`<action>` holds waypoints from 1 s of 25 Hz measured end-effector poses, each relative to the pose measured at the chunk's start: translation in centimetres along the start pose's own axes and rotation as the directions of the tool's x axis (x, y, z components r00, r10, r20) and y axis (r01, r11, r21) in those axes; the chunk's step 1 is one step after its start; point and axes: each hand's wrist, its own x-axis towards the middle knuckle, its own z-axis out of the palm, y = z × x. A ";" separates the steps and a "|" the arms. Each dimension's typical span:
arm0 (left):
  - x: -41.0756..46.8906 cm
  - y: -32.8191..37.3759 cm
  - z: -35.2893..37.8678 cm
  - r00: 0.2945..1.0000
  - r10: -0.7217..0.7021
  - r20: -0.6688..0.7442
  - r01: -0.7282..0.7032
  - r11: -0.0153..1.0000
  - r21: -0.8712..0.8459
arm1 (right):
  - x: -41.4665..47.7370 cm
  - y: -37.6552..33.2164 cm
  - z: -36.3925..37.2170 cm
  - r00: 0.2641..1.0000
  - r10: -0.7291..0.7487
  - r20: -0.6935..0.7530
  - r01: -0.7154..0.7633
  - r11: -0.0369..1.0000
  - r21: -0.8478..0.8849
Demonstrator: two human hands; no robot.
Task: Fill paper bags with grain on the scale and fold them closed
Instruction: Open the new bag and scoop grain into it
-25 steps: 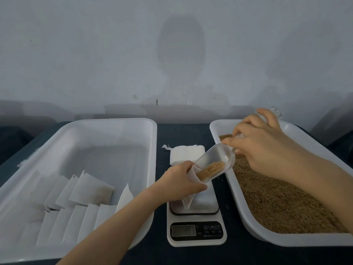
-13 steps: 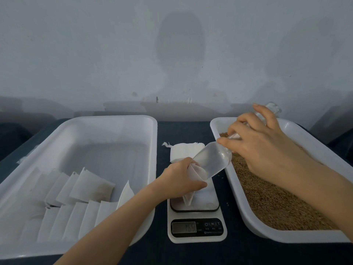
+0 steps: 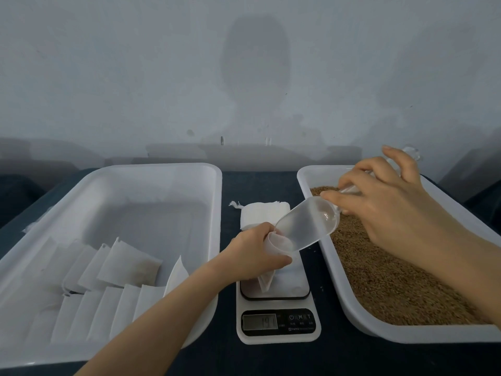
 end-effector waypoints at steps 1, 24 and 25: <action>0.0 0.0 0.0 1.000 0.000 0.001 0.000 1.000 -0.001 | -0.1 0.0 0.0 1.000 0.004 0.001 -0.004 1.000 0.000; 0.0 0.1 -0.1 1.000 0.001 0.018 -0.001 1.000 0.007 | -8.0 3.6 6.3 0.692 0.548 0.470 -0.432 0.836 -0.338; 0.0 0.1 -0.1 1.000 -0.001 0.018 0.001 1.000 0.007 | -8.0 3.5 6.6 0.688 0.548 0.476 -0.427 0.836 -0.344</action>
